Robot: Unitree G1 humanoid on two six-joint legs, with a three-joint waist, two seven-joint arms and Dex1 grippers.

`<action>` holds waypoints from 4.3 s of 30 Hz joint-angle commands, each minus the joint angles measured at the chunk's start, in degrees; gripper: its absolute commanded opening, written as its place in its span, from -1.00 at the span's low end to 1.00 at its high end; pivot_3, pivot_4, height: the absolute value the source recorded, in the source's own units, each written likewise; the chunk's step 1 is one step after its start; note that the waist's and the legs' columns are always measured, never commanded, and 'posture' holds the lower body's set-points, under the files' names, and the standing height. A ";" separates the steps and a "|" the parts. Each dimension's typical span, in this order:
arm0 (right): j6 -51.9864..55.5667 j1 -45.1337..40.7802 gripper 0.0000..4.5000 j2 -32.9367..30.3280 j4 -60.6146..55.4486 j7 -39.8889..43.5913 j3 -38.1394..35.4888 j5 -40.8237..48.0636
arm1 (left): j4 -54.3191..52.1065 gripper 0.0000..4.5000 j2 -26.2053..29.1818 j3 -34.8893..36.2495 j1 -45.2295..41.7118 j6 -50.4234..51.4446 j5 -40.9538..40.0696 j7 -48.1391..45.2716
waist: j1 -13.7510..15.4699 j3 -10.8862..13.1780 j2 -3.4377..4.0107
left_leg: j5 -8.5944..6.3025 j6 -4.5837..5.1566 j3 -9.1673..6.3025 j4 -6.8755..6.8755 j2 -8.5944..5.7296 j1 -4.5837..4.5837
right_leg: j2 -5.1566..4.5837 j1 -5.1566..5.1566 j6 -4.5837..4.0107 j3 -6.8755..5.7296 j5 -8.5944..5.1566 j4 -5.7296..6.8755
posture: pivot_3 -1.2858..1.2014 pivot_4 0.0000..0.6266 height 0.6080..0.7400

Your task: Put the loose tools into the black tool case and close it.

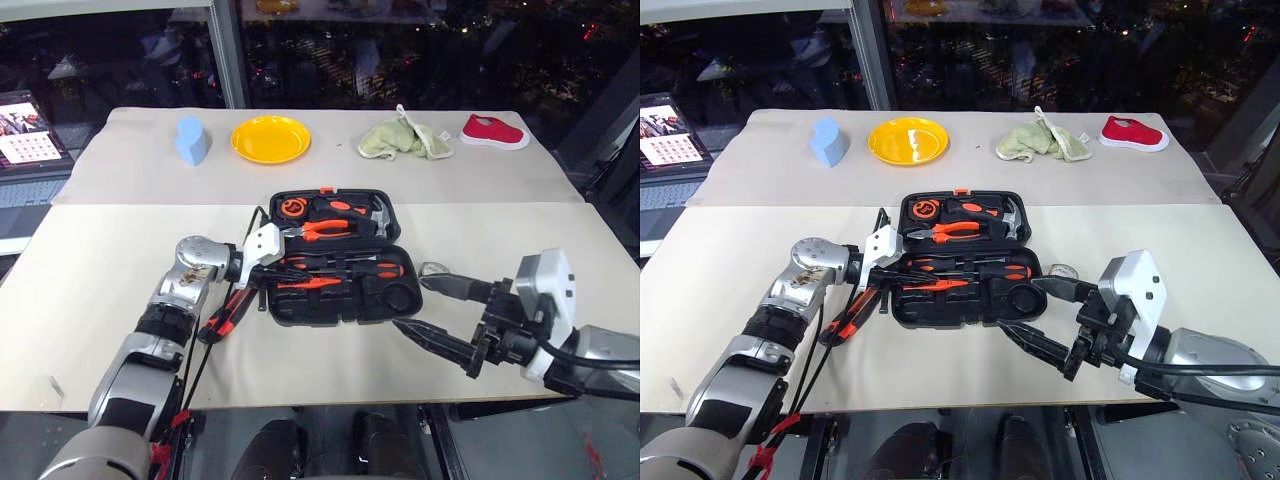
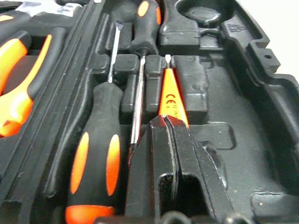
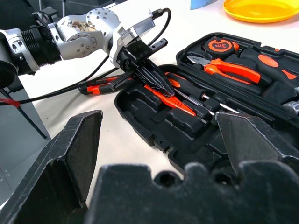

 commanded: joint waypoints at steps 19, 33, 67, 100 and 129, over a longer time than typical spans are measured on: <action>-0.83 -18.59 1.00 -0.81 12.07 14.90 12.99 -5.58 | -27.00 0.31 31.83 21.41 18.05 32.04 -12.44 -3.03 | -2.48 0.08 0.07 | 0.12 -0.29 0.07 -0.21 0.06 0.08 | 0.20 -0.19 -0.05 -0.02 0.00 0.00 | 0.03 -0.52 1.00; -1.68 -26.23 1.00 2.90 16.72 24.92 20.41 -13.62 | -41.38 0.98 41.39 28.66 32.64 48.04 -15.47 5.49 | -0.29 0.21 -0.04 | 0.00 -0.53 0.06 -0.31 0.05 0.11 | 0.11 -0.24 -0.06 -0.27 -0.02 -0.09 | 0.03 -0.52 1.00; -2.14 -15.01 1.00 9.28 6.54 11.54 15.00 -14.62 | -52.26 -0.19 32.97 -7.67 8.56 87.53 -20.07 32.38 | -1.64 0.15 -0.04 | 0.56 -1.20 -0.07 -0.98 0.06 0.50 | 0.51 -0.09 -0.34 0.04 -0.16 0.08 | 0.03 -0.52 1.00; 0.01 -3.66 1.00 4.58 -1.27 4.21 5.70 -7.10 | -41.73 -0.25 19.25 -23.51 -14.27 46.31 -3.82 -5.50 | -1.20 0.15 -0.13 | 0.41 -0.52 0.02 -0.63 -0.08 -0.34 | 0.32 -0.40 -0.14 -0.14 0.03 -0.15 | 0.03 -0.52 1.00; -2.24 2.37 1.00 5.16 -5.46 -2.17 4.98 -6.48 | -32.74 0.97 13.08 -25.70 -17.23 47.50 5.84 -11.85 | -1.77 0.12 -0.07 | 0.10 0.01 0.08 -0.13 -0.02 0.01 | 0.33 -0.10 0.07 0.00 -0.11 0.06 | 0.03 -0.52 1.00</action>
